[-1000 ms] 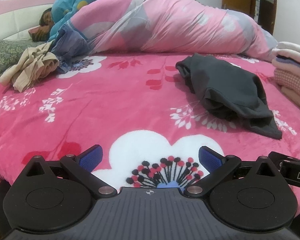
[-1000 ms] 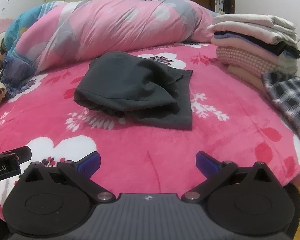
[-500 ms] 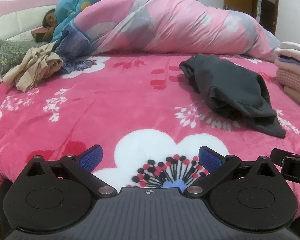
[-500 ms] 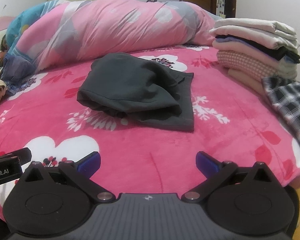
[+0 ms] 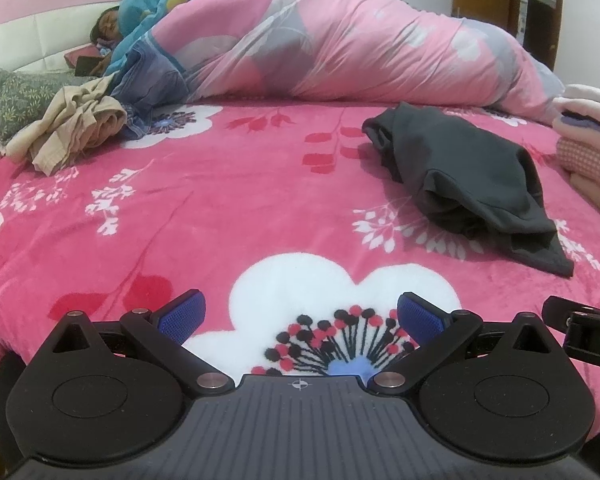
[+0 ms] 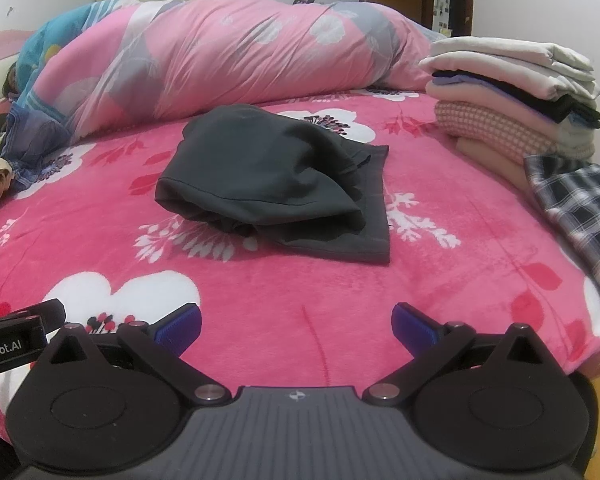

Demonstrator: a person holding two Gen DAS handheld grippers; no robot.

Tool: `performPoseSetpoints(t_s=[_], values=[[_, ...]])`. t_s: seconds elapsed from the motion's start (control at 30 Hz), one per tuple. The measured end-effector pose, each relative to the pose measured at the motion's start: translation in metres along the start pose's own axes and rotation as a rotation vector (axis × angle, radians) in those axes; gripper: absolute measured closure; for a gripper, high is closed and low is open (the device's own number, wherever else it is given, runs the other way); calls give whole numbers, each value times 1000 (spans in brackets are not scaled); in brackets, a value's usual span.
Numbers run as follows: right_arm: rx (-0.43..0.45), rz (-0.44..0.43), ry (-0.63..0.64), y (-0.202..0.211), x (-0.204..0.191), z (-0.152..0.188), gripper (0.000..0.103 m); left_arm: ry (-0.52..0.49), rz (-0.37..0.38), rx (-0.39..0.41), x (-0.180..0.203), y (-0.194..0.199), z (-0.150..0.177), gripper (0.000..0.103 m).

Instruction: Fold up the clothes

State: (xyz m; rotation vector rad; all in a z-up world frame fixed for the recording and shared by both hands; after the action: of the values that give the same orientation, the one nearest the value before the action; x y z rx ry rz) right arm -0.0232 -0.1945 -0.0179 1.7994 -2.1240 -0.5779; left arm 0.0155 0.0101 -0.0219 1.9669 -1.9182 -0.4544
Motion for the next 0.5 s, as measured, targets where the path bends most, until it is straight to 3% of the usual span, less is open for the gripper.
performPoseSetpoints(t_s=[0.5], values=[[-13,2,7,-5,-7,0,0,3,8,-9,-3,-4,0,0]])
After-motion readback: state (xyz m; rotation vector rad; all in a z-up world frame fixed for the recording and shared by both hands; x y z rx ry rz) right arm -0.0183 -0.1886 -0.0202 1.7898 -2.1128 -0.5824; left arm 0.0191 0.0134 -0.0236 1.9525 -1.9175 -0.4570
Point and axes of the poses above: each gripper's, at about its wrist camera, not at the fingertips, and y roughly against the way its jaws point, x to its right, z to its underside, the point moved 2 cm from there along -y, roughly the way its jaws point, and after that the axes turned 12 degrees about x, right-handed, at the moved point
